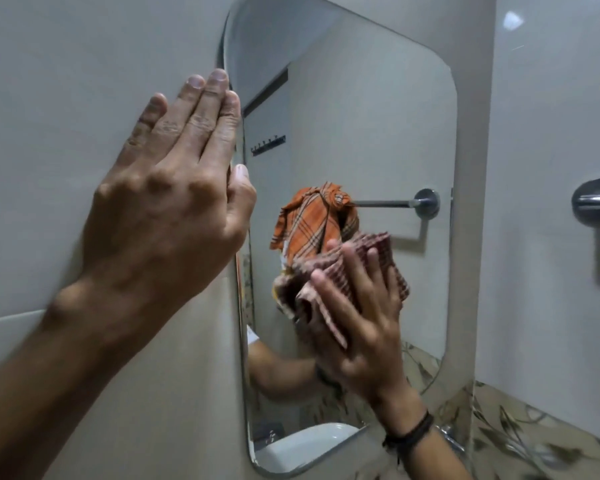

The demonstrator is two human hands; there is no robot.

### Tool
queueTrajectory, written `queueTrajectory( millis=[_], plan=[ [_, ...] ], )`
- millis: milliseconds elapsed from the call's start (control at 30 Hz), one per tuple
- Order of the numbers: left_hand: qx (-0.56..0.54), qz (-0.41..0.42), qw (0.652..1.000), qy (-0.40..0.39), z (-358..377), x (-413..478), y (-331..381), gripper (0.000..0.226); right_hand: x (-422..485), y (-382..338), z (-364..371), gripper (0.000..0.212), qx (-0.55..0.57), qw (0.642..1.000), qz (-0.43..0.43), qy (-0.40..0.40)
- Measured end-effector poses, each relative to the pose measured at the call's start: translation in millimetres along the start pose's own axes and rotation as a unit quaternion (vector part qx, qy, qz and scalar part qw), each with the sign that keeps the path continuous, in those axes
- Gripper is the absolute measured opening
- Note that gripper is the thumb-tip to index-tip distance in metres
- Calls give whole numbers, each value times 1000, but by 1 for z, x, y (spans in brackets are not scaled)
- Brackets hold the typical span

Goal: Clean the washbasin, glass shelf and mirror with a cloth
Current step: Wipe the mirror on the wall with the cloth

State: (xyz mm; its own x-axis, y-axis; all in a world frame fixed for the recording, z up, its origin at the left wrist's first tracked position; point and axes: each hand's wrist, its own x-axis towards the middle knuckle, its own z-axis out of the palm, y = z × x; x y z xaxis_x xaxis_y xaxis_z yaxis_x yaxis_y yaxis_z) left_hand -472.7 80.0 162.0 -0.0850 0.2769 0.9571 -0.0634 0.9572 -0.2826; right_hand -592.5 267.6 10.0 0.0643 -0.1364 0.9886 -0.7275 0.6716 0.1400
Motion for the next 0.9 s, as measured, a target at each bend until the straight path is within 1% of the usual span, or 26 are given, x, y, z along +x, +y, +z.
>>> queueTrajectory(
  millis=[100, 167, 200, 267, 300, 333, 367, 433, 500, 533, 567, 633, 667, 700, 800, 900],
  plan=[
    [1, 3, 1000, -4, 0, 0, 0, 60, 13, 48, 0, 49, 11, 989, 140, 48],
    [2, 5, 1000, -6, 1, 0, -1, 60, 10, 73, -2, 56, 18, 966, 244, 81],
    [3, 4, 1000, -6, 1, -1, -1, 60, 6, 81, -3, 61, 26, 947, 305, 101],
    [4, 2, 1000, -7, 1, -1, -1, 60, -2, 87, -3, 74, 37, 894, 428, 130],
    [3, 1, 1000, -8, 1, -1, -2, 60, -7, 87, -2, 79, 37, 869, 475, 136],
    [2, 2, 1000, -8, 1, 0, -2, 61, -12, 84, -1, 82, 37, 849, 508, 140],
    [1, 2, 1000, -9, 1, 0, -2, 61, -18, 80, 2, 84, 35, 838, 526, 143],
    [-1, 1, 1000, -9, 1, -1, -2, 61, -23, 65, 6, 87, 37, 832, 531, 154],
    [-1, 1, 1000, -10, 1, -1, -1, 62, -19, 41, 10, 84, 44, 843, 514, 155],
    [-1, 2, 1000, -11, 1, -1, -1, 63, -15, 25, 11, 81, 49, 858, 490, 147],
    [-1, 3, 1000, -12, 1, 0, -1, 63, -9, 5, 12, 76, 51, 882, 449, 129],
    [-5, 2, 1000, -13, 2, 0, -1, 64, -3, -36, 12, 64, 33, 946, 316, 69],
    [-8, 2, 1000, -12, 2, 0, -1, 64, -5, -55, 13, 59, 29, 968, 244, 39],
    [-12, 2, 1000, -11, 2, 0, -1, 64, -11, -71, 13, 56, 26, 983, 183, 15],
    [-16, 4, 1000, -10, 2, 0, -3, 64, -41, -89, 14, 53, 9, 998, 55, -22],
    [-13, 6, 1000, -8, 3, -1, -3, 64, -59, -64, 9, 61, -13, 998, -45, -40]
  ],
)
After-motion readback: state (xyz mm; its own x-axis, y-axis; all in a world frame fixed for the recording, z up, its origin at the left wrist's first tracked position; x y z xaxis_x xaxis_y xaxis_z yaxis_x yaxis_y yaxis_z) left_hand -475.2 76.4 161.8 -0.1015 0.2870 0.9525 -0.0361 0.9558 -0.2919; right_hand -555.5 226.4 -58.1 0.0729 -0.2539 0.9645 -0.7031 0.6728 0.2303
